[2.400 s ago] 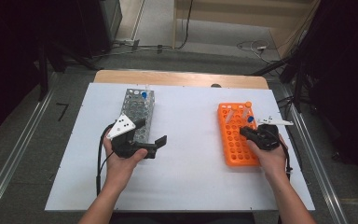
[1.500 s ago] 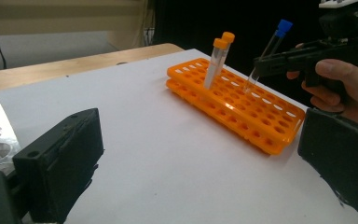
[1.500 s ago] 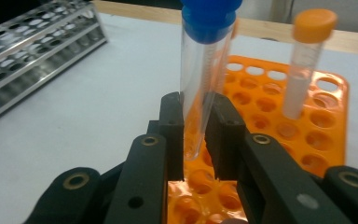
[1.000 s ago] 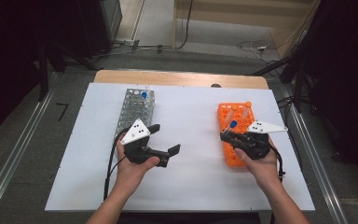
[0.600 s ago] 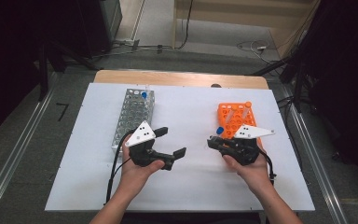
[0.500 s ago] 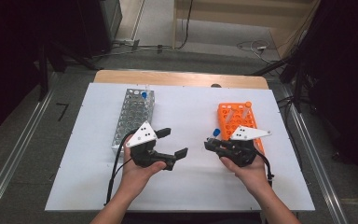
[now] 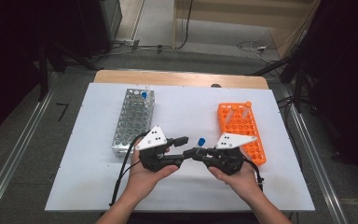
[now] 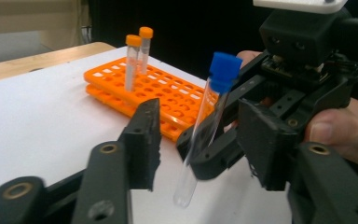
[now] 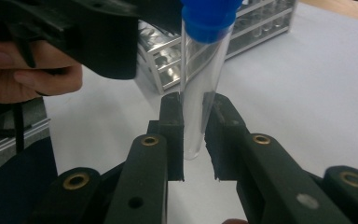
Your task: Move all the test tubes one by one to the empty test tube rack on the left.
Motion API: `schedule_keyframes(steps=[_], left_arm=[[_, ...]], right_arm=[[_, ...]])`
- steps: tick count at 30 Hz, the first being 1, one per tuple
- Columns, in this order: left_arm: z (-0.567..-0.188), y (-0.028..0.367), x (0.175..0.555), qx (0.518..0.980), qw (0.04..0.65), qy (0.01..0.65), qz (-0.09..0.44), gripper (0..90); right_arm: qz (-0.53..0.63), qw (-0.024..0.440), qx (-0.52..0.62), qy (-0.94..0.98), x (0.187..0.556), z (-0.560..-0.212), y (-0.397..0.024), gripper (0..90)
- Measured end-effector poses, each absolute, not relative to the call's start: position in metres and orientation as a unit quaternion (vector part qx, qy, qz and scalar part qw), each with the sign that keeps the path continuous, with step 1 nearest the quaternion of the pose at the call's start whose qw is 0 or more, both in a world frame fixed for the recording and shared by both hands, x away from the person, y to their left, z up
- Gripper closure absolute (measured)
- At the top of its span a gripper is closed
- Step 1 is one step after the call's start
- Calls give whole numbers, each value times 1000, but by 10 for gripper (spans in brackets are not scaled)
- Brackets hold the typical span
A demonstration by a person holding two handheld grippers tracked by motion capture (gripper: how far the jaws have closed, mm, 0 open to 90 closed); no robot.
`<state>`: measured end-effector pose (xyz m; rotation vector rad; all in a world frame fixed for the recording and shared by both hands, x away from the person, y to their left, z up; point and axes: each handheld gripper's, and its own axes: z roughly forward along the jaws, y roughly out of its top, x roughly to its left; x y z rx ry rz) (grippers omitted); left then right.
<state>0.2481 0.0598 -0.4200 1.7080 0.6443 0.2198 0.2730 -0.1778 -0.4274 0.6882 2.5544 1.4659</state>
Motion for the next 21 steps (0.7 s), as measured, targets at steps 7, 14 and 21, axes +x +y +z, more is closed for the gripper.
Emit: schedule_keyframes(steps=[7, 14, 21], left_arm=[[-421, 51, 249, 749, 603, 263, 81, 626], [-422, 52, 249, 753, 602, 255, 78, 735], [-422, 51, 249, 757, 597, 248, 93, 765]], right_arm=[[478, 46, 210, 852, 268, -429, -168, 754], [473, 38, 203, 856, 265, -430, -162, 754], [474, 25, 203, 857, 265, -430, -165, 753]])
